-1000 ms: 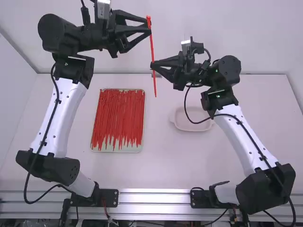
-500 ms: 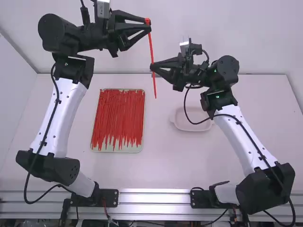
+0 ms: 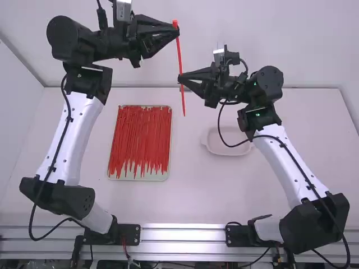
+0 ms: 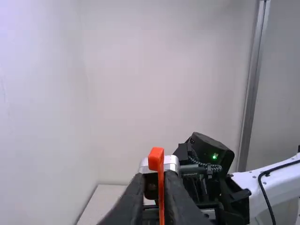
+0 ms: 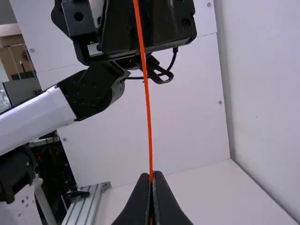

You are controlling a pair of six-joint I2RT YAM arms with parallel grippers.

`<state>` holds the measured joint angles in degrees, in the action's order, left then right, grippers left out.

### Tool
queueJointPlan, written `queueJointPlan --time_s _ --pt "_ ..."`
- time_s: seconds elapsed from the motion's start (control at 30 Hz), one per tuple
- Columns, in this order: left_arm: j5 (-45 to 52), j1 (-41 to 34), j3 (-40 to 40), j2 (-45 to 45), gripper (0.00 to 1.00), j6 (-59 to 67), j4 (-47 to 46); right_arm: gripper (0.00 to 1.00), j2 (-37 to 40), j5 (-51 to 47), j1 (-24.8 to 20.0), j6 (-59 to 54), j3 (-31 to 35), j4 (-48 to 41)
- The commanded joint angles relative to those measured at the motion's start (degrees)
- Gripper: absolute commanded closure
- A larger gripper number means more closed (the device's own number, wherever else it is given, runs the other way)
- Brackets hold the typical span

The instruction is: Fasten the cable tie

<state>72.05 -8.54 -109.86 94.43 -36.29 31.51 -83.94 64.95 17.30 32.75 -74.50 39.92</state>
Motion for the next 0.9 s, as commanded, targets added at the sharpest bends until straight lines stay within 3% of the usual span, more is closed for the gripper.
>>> queueJointPlan --time_s 0.0,0.37,0.47,0.6,0.67,0.7,0.73,0.77,0.8,0.87 --pt "0.5 -0.5 -1.1 0.3 0.98 -0.3 0.5 1.00 -0.1 -0.3 0.3 0.0 0.2 0.4" --pt "0.4 -0.5 -1.1 0.3 0.98 -0.3 -1.1 1.00 -0.1 0.7 0.3 -1.3 0.2 -0.3" --pt "0.5 -0.5 -1.1 0.3 0.98 -0.3 -1.3 0.97 -0.1 1.0 0.3 -1.3 0.2 -0.3" --pt "0.3 -0.5 -1.1 0.3 0.98 -0.2 -2.1 0.84 -0.1 1.5 0.3 -1.3 0.3 -0.3" --pt "-0.1 -0.4 -1.1 0.3 0.98 1.9 -4.6 0.56 -0.1 1.9 0.3 -1.2 0.3 -0.2" --pt "-0.4 -0.4 -1.1 0.3 0.98 2.5 -5.6 0.47 -0.1 2.1 0.3 -1.3 0.3 -0.3" --pt "-1.0 -0.3 -1.1 0.3 0.98 3.5 -7.4 0.25 -0.1 2.4 0.3 -1.3 0.3 -0.4" --pt "-1.2 0.2 -1.1 0.3 0.98 4.8 -9.3 0.10 -0.1 2.5 0.1 -1.3 0.3 -1.6" --pt "-1.2 0.5 -1.1 0.3 0.98 4.9 -10.1 0.01 -0.1 2.5 -0.1 -1.3 0.3 -1.8" --pt "-1.2 1.1 -1.1 0.3 0.98 4.8 -11.7 0.01 -0.1 3.0 -0.8 -1.3 0.3 -2.7"
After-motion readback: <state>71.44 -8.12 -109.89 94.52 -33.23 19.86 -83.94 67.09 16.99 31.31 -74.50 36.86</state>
